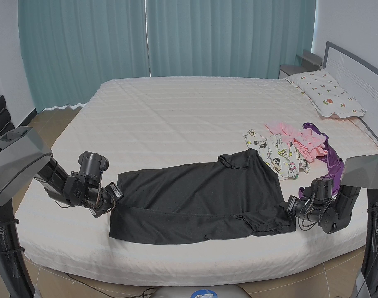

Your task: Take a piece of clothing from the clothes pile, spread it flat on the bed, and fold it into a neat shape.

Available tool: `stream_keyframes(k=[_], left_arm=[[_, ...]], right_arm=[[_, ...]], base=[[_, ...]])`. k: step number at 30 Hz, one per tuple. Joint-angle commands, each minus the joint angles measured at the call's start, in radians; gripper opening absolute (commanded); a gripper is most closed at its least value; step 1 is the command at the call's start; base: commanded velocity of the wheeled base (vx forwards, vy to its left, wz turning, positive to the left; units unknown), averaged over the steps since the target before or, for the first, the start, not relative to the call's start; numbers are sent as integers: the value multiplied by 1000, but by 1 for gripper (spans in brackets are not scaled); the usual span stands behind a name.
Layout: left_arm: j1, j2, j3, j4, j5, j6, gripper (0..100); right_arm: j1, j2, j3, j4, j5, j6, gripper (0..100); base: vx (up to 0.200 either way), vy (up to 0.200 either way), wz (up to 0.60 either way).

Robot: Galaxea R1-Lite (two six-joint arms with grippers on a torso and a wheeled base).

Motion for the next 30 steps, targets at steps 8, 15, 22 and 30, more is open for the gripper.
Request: stream_keyframes(k=[8,15,22,30], left_arm=[[22,-87,67,5,0,-20,0],[36,-155,99,7,0,-20,0],[34,-211,151,-9,-17,-51,0],[28,-260,225,-7,-103,-56,0]], right_arm=[[-27,-144,155,-157,94,112,0],[-48,-215,234,-228,159,115,0],[-93,-274,327,-303,241,117,0],[-130,-285,358,-349,300,117,0]], base=[[0,0,0],[0,0,0],[0,0,0],[0,0,0]])
